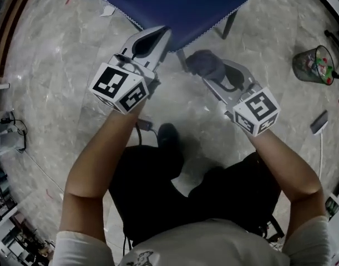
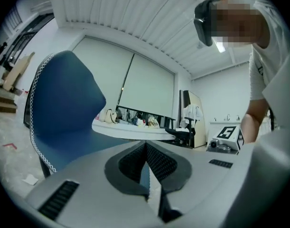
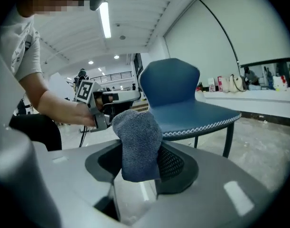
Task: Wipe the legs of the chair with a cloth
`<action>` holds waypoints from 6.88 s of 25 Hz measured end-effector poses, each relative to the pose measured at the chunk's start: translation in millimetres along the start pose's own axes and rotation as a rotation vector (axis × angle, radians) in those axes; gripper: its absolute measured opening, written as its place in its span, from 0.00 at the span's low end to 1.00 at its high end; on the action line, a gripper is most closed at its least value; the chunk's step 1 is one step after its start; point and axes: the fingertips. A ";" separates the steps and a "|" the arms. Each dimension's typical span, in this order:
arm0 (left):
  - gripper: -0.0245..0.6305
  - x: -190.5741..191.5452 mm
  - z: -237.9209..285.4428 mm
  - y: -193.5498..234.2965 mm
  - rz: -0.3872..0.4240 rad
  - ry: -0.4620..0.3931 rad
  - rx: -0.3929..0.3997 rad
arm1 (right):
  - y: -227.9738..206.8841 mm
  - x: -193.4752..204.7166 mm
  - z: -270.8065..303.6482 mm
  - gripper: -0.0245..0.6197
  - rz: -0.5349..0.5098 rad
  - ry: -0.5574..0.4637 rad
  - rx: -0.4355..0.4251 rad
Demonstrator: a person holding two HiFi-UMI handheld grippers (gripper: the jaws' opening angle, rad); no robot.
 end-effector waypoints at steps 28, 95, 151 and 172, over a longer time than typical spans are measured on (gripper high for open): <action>0.04 81.2 25.5 51.3 -0.012 0.054 -0.006 | -66.1 125.2 187.8 0.31 -0.052 0.042 0.091; 0.04 80.7 21.3 50.0 0.048 -0.007 -0.020 | -60.7 131.3 197.3 0.29 -0.031 0.114 0.162; 0.04 79.6 22.5 49.6 0.079 -0.046 -0.003 | -86.9 269.3 257.3 0.29 0.144 0.254 0.170; 0.04 81.4 18.8 51.4 0.017 -0.059 -0.057 | -41.0 30.5 151.5 0.29 -0.010 -0.110 0.157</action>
Point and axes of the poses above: the fingertips, and each gripper's own axes: z forward along the fingers, y to its left, x out of its underside, and after that the axes turned 9 degrees about y, right-handed
